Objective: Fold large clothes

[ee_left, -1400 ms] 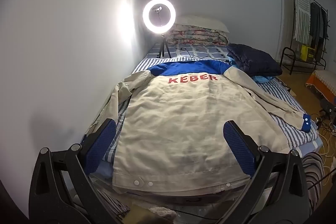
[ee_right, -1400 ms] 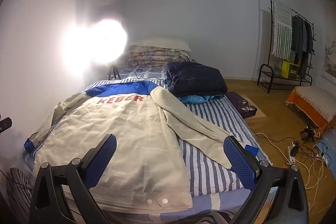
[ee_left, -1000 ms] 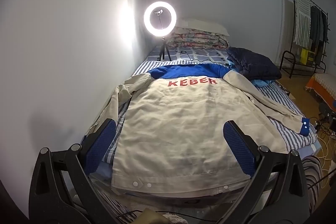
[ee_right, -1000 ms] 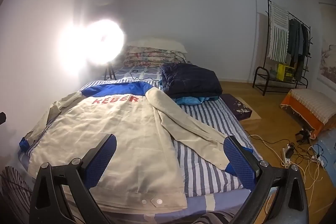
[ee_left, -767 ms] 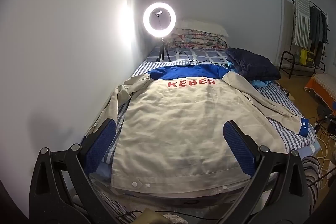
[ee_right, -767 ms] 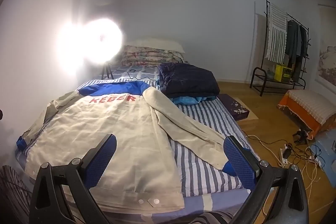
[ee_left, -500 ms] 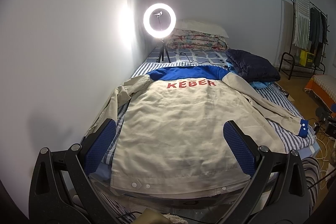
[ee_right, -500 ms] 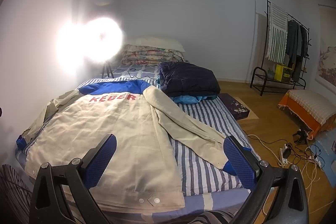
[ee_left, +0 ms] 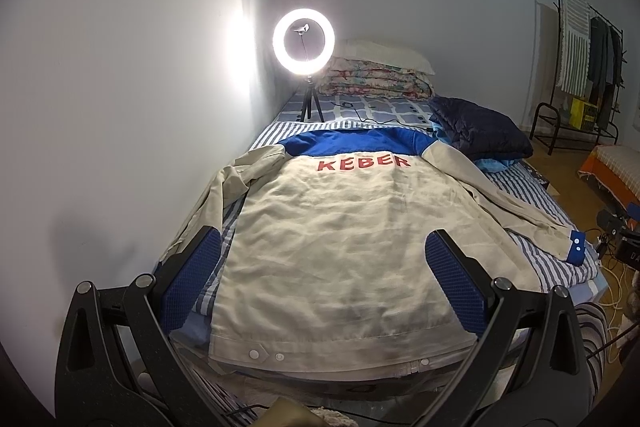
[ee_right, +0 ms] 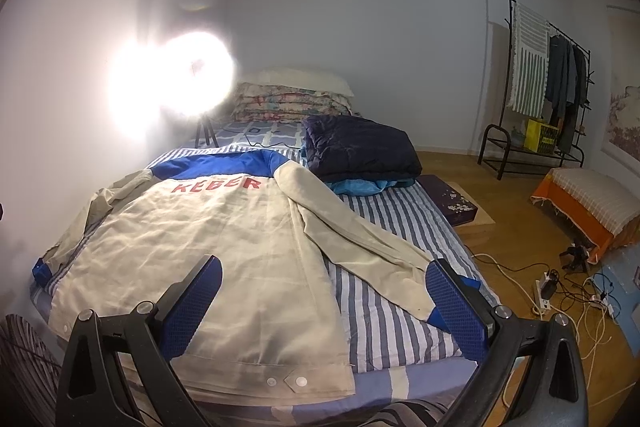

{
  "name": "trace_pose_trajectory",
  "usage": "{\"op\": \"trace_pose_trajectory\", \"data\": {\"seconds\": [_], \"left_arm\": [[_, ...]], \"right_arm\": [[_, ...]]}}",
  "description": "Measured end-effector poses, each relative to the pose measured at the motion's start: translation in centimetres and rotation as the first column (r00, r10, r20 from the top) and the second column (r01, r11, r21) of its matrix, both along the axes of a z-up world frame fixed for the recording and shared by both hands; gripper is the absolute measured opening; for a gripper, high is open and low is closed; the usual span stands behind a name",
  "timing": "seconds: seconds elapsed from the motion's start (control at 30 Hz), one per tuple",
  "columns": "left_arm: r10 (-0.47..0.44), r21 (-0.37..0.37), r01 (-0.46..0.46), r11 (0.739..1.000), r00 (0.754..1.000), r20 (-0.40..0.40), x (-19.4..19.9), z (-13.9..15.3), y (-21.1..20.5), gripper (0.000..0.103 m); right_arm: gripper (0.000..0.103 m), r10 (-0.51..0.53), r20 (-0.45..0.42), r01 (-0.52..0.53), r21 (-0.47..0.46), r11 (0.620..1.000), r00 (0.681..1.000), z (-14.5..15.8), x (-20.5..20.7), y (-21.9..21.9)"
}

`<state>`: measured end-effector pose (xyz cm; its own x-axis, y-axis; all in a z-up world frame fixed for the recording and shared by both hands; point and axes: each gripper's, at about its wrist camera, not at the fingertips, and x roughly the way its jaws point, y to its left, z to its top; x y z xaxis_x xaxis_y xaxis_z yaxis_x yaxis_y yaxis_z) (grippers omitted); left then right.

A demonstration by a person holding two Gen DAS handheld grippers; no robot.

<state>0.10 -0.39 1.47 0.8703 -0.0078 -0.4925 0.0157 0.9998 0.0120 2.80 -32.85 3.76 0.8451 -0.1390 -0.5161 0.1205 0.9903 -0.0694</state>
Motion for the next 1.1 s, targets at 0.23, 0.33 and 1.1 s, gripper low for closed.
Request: {"op": "trace_pose_trajectory", "data": {"seconds": [0.23, 0.33, 1.1], "left_arm": [[-0.001, -0.001, 0.001, 1.0, 1.0, 0.001, 0.0, 0.0, 0.1, 0.103], [-0.001, -0.001, 0.001, 1.0, 1.0, 0.002, -0.1, 0.0, 0.1, 0.103], [0.014, 0.004, -0.014, 1.0, 1.0, 0.003, 1.3, 1.2, 0.2, 0.103]], "right_arm": [[0.103, 0.002, -0.002, -0.002, -0.001, 1.0, 1.0, -0.1, 0.1, 0.1], [0.103, 0.002, -0.002, -0.002, -0.001, 1.0, 1.0, -0.1, 0.1, 0.2], [0.103, 0.015, -0.011, -0.015, -0.003, 1.0, 1.0, 0.4, 1.4, 0.8]]}}
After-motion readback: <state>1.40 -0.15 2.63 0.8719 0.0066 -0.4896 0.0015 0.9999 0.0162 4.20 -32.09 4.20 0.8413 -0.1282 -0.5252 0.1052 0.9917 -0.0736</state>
